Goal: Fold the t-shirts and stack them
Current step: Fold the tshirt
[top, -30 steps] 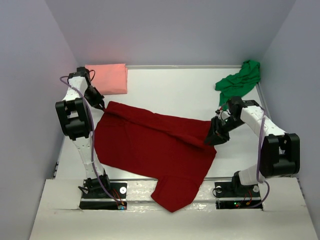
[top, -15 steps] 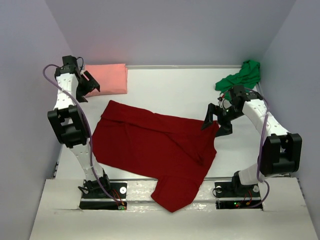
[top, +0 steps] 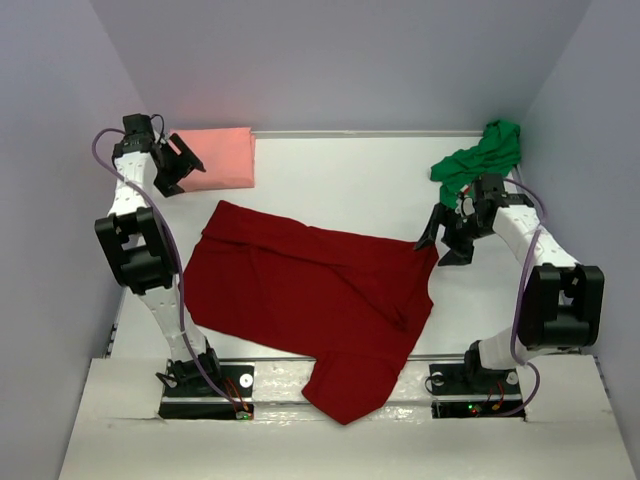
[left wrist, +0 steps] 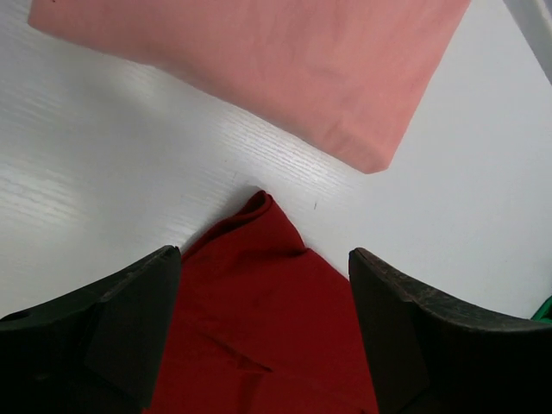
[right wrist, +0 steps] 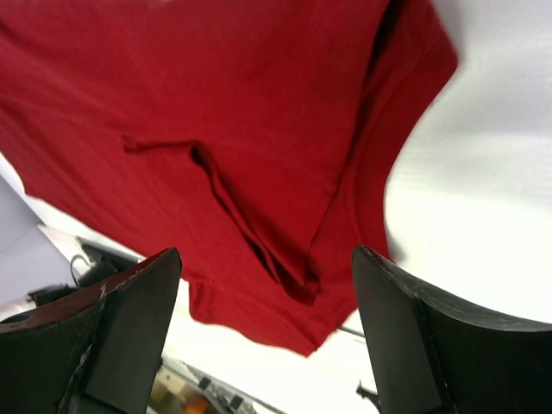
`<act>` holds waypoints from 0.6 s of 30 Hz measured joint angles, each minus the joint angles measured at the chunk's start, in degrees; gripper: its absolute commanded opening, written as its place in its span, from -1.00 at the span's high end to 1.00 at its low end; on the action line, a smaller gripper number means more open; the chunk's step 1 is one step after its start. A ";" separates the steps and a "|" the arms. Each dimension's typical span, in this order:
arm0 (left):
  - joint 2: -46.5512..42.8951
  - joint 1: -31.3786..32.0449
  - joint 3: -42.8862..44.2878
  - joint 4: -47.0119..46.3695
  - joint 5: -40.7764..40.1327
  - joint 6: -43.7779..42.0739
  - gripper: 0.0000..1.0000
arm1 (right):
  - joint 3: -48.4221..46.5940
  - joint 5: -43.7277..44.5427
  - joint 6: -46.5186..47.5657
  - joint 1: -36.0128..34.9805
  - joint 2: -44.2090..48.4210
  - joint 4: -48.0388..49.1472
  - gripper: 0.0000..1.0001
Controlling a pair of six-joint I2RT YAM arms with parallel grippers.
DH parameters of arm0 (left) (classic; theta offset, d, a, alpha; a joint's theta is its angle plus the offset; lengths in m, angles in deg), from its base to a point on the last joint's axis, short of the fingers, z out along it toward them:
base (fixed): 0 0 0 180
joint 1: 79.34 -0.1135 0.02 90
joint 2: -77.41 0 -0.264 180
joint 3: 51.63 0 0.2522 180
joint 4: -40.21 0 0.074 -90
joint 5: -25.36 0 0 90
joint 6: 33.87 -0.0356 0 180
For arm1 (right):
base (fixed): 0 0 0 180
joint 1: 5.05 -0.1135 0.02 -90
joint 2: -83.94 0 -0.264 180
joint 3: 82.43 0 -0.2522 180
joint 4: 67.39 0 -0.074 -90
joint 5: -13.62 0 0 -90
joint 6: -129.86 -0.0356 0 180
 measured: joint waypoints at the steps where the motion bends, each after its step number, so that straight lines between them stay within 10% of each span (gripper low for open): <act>1: 1.53 0.07 0.52 -0.11 0.39 -0.24 -0.74 | 0.44 0.33 -0.42 0.15 -0.20 0.92 -0.70; 18: 10.71 1.27 6.40 -0.44 1.88 -3.39 -0.72 | 2.69 4.28 -4.61 4.42 -9.09 13.11 -0.61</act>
